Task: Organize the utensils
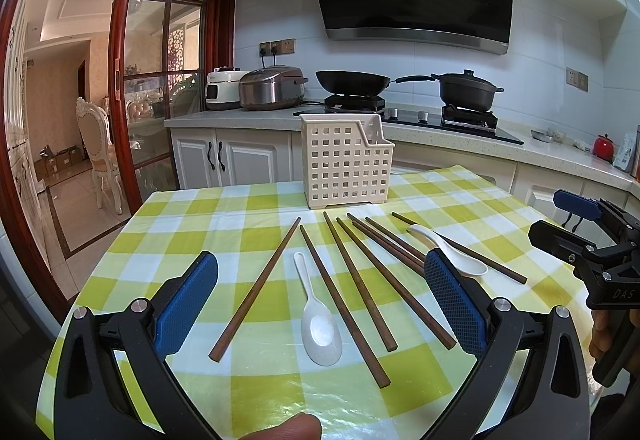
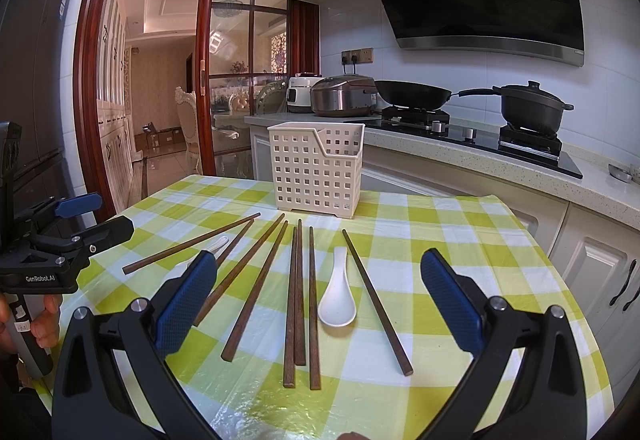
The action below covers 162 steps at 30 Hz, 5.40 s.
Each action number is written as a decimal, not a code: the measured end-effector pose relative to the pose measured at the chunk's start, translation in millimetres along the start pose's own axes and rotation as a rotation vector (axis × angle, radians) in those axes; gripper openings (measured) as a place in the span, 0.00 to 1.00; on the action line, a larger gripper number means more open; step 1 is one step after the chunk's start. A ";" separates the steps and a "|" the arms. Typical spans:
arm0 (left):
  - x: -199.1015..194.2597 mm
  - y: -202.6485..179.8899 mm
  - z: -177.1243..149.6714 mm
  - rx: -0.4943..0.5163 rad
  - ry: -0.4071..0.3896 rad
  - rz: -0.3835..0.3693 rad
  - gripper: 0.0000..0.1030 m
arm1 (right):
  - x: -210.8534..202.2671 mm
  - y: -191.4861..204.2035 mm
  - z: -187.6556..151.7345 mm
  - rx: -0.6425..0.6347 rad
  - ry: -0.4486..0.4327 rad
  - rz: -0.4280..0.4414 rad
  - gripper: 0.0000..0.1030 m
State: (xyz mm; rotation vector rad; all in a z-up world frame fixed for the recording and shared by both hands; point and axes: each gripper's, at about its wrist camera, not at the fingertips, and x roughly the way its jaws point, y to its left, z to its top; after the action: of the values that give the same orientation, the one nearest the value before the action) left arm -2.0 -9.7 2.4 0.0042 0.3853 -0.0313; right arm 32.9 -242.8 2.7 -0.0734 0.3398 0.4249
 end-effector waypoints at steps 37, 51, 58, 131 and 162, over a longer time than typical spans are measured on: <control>165.3 64.5 21.0 0.134 0.529 -0.106 0.47 | 193.3 -82.6 11.8 -0.057 0.670 0.088 0.69; 191.4 62.8 18.0 0.166 0.585 -0.152 0.28 | 218.6 -70.9 10.1 -0.132 0.760 0.151 0.42; 208.6 62.8 15.6 0.162 0.630 -0.172 0.23 | 224.1 -72.4 12.7 -0.134 0.779 0.173 0.41; 95.7 35.4 252.3 0.097 0.068 -0.152 0.06 | 130.8 -83.3 244.6 0.094 0.123 0.108 0.06; 246.4 10.6 207.6 -0.044 0.183 -0.152 0.06 | 270.9 -75.2 199.0 0.148 0.276 0.071 0.06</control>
State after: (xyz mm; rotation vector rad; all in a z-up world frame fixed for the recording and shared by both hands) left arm 304.5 -8.5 102.1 -0.0663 0.5682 -0.1730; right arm 357.3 -177.2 98.4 0.0254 0.6463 0.4595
